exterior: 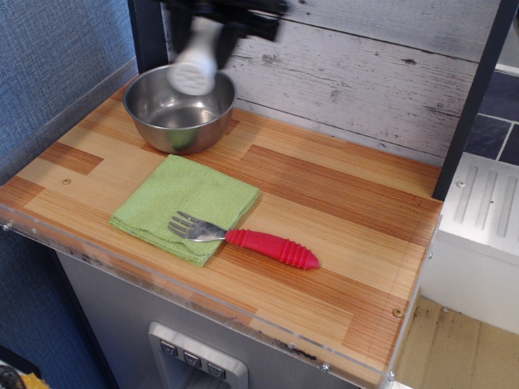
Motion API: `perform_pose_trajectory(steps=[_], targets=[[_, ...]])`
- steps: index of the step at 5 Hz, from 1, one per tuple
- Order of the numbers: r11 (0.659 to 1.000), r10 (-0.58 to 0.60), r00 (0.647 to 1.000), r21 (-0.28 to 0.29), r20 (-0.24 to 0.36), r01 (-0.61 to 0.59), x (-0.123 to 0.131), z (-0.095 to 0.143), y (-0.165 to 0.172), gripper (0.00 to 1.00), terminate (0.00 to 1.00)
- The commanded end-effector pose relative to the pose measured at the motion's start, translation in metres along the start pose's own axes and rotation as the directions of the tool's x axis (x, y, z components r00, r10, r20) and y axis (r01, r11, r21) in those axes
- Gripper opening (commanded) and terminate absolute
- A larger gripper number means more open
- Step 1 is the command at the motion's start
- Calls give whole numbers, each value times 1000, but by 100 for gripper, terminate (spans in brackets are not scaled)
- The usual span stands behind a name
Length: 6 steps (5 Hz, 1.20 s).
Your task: Place the salt container on the left edge of the table
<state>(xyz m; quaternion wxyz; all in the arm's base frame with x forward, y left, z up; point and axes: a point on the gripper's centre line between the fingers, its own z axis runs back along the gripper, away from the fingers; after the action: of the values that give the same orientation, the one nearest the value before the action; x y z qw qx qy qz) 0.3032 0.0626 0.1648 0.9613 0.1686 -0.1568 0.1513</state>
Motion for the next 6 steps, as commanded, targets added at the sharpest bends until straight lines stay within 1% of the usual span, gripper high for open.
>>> perform_pose_trajectory(steps=[1, 2, 3, 4, 5, 6], targets=[[988, 148, 989, 37, -14, -147, -34, 0, 52, 0, 0], [977, 210, 976, 51, -54, -208, -45, -12, 64, 0, 0], [966, 257, 965, 39, -51, -255, -46, -42, 67, 0, 0], [970, 244, 967, 33, -77, -243, -38, -65, 65, 0, 0], [970, 241, 966, 52, -99, -236, -35, -91, 68, 0, 0], [970, 243, 962, 51, -122, -238, -30, -111, 70, 0, 0]])
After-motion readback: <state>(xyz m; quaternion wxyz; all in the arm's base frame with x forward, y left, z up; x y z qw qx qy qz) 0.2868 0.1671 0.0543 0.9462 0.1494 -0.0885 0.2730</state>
